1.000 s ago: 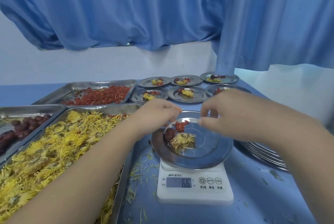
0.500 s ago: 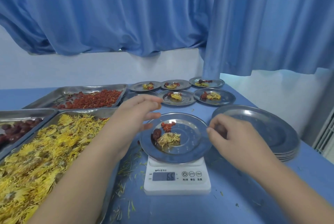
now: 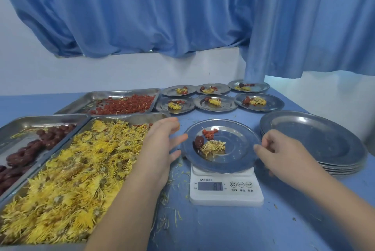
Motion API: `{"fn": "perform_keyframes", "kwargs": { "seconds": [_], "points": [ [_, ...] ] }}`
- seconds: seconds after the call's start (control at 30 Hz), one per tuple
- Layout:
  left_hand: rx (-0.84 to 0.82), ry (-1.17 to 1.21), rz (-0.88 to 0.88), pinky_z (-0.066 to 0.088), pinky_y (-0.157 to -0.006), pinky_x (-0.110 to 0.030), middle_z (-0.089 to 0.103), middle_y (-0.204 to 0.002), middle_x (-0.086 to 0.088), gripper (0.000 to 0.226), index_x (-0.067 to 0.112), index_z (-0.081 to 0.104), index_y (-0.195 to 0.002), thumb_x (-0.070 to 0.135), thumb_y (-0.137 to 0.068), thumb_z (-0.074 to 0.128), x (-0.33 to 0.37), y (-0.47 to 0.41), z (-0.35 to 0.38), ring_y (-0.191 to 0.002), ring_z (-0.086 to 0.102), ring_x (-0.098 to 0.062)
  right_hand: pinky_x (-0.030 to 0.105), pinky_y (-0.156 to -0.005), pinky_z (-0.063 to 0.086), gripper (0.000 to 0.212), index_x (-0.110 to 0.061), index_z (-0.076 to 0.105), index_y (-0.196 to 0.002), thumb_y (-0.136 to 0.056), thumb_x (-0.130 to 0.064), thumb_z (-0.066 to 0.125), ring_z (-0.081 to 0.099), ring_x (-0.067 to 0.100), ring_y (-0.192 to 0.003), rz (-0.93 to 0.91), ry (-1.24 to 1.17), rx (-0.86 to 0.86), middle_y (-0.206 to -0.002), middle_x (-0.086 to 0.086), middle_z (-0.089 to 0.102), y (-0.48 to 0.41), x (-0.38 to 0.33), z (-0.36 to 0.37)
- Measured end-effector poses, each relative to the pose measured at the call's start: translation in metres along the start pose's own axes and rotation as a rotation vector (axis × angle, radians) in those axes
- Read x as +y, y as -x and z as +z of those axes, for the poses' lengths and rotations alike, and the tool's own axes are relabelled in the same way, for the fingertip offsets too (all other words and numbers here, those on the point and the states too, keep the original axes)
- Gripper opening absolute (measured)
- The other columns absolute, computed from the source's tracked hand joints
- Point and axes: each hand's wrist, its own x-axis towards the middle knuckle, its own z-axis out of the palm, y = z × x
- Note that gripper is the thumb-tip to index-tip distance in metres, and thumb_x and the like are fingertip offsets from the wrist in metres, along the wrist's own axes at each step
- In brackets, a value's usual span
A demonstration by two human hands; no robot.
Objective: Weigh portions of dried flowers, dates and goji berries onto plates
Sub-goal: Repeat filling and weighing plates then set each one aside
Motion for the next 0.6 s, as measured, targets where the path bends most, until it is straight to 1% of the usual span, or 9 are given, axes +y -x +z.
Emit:
{"fn": "perform_keyframes", "kwargs": {
  "seconds": [0.07,0.13,0.23,0.33,0.43,0.5,0.6],
  "points": [
    [-0.027,0.035,-0.015,0.047,-0.088,-0.043,0.063,-0.119,0.006,0.021,0.026,0.064,-0.112,0.031,-0.093,0.056,0.002,0.001,0.0,-0.1,0.071,-0.017,0.038,-0.061,0.055,0.02,-0.021,0.05,-0.074,-0.085,-0.034,0.06,0.063,0.014,-0.045,0.033,-0.072,-0.047,-0.06,-0.003,0.067,0.001,-0.002,0.003],
    [-0.038,0.047,-0.007,0.047,-0.084,-0.041,0.063,-0.12,0.006,0.021,0.027,0.063,-0.113,0.032,-0.094,0.054,0.004,0.002,0.001,-0.099,0.071,-0.016,0.041,-0.062,0.057,0.017,-0.019,0.051,-0.075,-0.084,-0.028,0.061,0.064,0.016,-0.045,0.065,-0.114,-0.068,-0.06,0.0,0.067,0.002,-0.002,0.005],
    [-0.054,0.068,0.002,0.044,-0.096,-0.047,0.062,-0.122,0.005,0.019,0.027,0.063,-0.11,0.032,-0.095,0.053,0.005,0.005,0.002,-0.095,0.072,-0.015,0.036,-0.054,0.055,0.013,-0.016,0.052,-0.077,-0.082,-0.019,0.063,0.065,0.017,-0.047,0.092,-0.149,-0.062,-0.061,0.003,0.067,0.001,-0.003,0.006],
    [-0.065,0.096,0.004,0.038,-0.104,-0.052,0.063,-0.119,0.003,0.018,0.026,0.063,-0.108,0.031,-0.094,0.053,0.006,0.007,0.004,-0.088,0.074,-0.015,0.03,-0.047,0.049,0.014,-0.011,0.051,-0.077,-0.083,-0.014,0.064,0.063,0.015,-0.047,0.099,-0.216,-0.025,-0.059,0.006,0.066,0.0,-0.004,0.007],
    [-0.061,0.137,0.013,0.037,-0.105,-0.053,0.063,-0.119,0.002,0.021,0.024,0.063,-0.11,0.032,-0.093,0.054,0.008,0.007,0.004,-0.088,0.074,-0.016,0.029,-0.047,0.044,0.017,-0.008,0.05,-0.076,-0.085,-0.01,0.064,0.058,0.013,-0.043,0.091,-0.333,0.034,-0.057,0.009,0.066,-0.001,-0.007,0.008],
    [-0.051,0.183,0.03,0.038,-0.104,-0.051,0.064,-0.119,0.001,0.023,0.023,0.064,-0.111,0.032,-0.093,0.054,0.009,0.006,0.003,-0.09,0.073,-0.018,0.029,-0.048,0.041,0.019,-0.009,0.049,-0.076,-0.087,-0.011,0.064,0.053,0.016,-0.042,0.102,-0.414,0.04,-0.056,0.011,0.067,-0.002,-0.008,0.009],
    [-0.047,0.272,0.062,0.04,-0.1,-0.048,0.065,-0.119,-0.001,0.027,0.019,0.064,-0.114,0.031,-0.093,0.052,0.015,0.004,0.0,-0.091,0.074,-0.02,0.034,-0.053,0.042,0.023,-0.011,0.047,-0.073,-0.088,-0.008,0.063,0.055,0.025,-0.051,0.127,-0.591,0.033,-0.056,0.015,0.066,-0.006,-0.014,0.009]
  ]
}}
